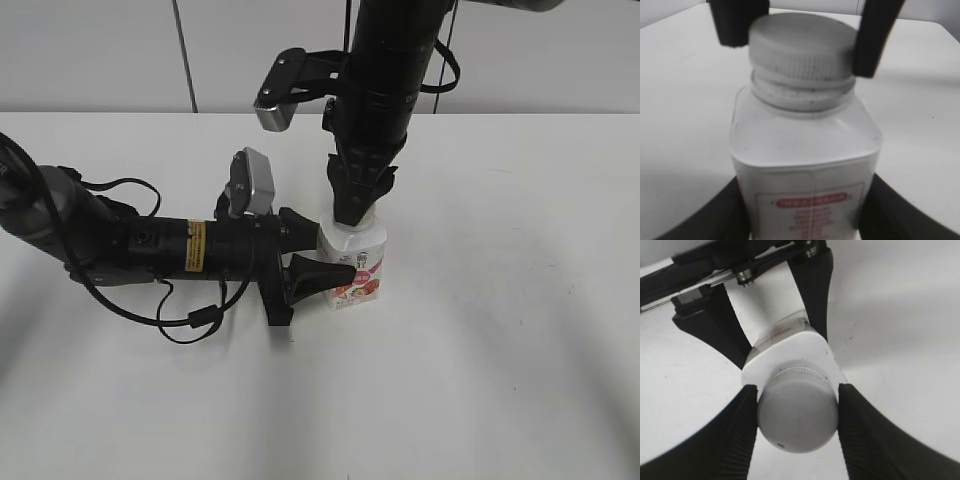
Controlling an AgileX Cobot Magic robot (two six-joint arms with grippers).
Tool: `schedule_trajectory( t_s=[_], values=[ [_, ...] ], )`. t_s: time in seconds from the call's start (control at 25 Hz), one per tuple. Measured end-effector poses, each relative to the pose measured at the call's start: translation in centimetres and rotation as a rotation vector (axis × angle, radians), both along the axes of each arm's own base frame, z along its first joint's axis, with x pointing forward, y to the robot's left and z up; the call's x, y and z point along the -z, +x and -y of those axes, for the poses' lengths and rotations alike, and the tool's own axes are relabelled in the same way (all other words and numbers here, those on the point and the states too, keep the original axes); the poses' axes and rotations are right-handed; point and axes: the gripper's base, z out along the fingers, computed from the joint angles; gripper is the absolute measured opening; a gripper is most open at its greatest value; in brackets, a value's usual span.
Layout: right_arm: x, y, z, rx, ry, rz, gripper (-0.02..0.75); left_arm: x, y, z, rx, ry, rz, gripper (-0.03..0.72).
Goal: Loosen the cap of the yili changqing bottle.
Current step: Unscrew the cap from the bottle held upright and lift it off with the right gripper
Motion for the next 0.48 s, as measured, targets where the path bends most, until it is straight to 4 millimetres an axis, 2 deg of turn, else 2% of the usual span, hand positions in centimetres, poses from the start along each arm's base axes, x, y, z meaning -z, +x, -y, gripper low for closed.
schedule_trajectory(
  t_s=[0.2, 0.48],
  values=[
    [-1.2, -0.3, 0.1, 0.0, 0.024, 0.016, 0.388, 0.0, 0.0, 0.0, 0.0, 0.0, 0.0, 0.37],
    [-5.4, -1.4, 0.7, 0.101, 0.095, 0.067, 0.388, 0.0, 0.0, 0.0, 0.001, 0.001, 0.0, 0.368]
  ],
)
